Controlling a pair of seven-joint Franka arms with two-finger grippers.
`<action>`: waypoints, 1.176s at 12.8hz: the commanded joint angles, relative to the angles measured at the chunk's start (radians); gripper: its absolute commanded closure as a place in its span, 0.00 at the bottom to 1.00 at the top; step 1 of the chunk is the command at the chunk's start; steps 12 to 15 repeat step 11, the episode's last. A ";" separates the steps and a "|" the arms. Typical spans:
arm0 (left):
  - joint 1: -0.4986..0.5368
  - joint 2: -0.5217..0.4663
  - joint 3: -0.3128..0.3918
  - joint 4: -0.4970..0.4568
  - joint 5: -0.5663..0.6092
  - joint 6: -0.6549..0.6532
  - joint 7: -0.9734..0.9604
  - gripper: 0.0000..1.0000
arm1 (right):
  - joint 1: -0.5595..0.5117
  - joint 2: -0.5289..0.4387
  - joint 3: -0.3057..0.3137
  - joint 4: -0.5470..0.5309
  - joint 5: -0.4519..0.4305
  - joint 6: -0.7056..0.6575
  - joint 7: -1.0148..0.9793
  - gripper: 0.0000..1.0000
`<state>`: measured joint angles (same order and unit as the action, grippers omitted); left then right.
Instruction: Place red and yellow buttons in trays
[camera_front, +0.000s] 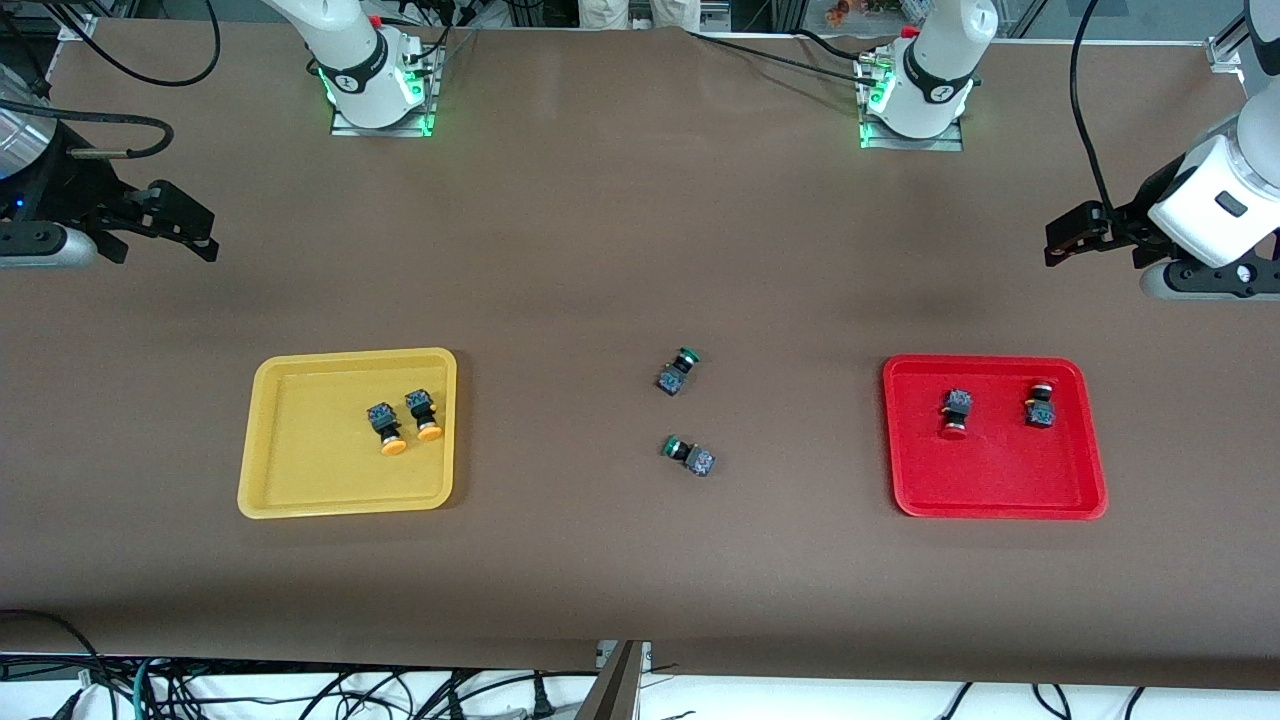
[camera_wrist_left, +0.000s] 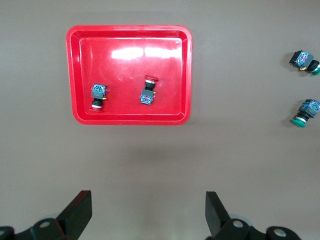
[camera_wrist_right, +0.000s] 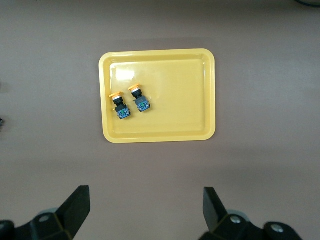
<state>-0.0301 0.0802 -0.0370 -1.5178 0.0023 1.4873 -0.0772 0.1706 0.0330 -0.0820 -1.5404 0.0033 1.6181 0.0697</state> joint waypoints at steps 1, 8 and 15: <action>0.006 -0.005 0.012 -0.019 -0.004 0.001 -0.006 0.00 | -0.008 0.019 0.008 0.025 -0.017 -0.006 0.002 0.00; 0.001 0.053 0.012 0.065 -0.002 -0.033 -0.007 0.00 | 0.001 0.041 0.008 0.017 -0.019 0.003 0.027 0.00; 0.001 0.058 0.011 0.070 -0.002 -0.033 -0.009 0.00 | 0.026 0.062 0.013 0.019 -0.002 0.022 0.018 0.00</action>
